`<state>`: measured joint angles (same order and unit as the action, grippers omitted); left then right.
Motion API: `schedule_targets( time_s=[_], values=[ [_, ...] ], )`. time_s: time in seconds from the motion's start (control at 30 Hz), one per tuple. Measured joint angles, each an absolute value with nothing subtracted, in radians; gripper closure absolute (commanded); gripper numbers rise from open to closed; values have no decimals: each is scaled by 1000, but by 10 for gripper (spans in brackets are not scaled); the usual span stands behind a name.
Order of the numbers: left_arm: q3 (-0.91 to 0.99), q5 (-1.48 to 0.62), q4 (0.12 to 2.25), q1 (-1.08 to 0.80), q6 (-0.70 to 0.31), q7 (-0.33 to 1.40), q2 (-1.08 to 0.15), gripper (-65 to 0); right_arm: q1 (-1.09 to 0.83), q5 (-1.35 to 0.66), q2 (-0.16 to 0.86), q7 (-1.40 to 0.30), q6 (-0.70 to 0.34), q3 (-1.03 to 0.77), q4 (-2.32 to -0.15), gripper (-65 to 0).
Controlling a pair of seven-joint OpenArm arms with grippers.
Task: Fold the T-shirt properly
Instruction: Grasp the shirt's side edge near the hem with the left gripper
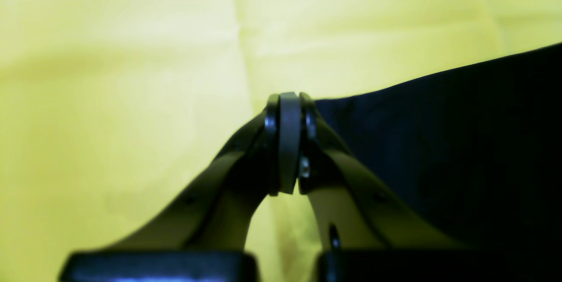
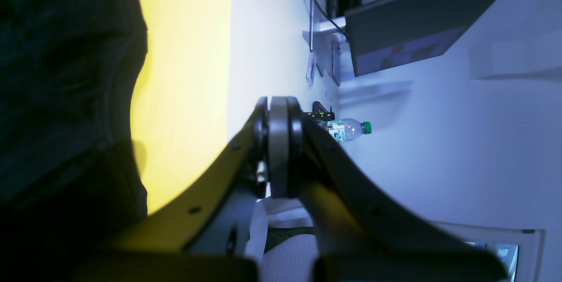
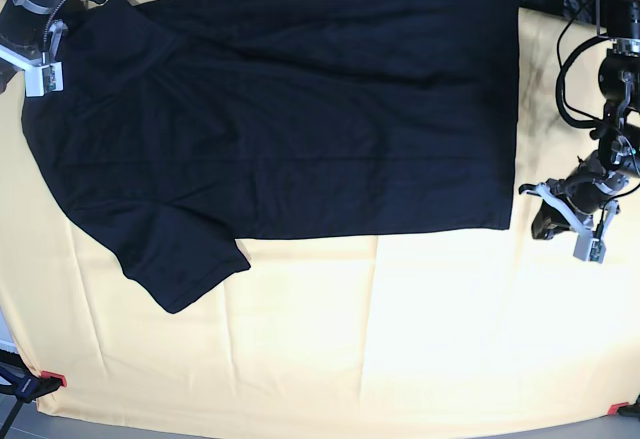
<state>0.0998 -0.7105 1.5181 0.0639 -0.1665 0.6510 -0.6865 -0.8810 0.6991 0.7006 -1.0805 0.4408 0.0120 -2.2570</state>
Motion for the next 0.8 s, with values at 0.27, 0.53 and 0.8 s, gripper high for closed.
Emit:
schedule_targets(
  time_s=[0.27,0.53,0.8],
  values=[
    [100,-731,1433,64,-122,656,-686,-367,-881,699,698,-1081,441,12,-2257,0],
    [100,-779,1432,67,-192,650,-646,-373,-881,699,698,-1081,441,12,-2257,0],
    [101,-779,1308,121,-197,625,-567,-373,-881,699,698,-1080,441,12,-2257,0]
  ],
)
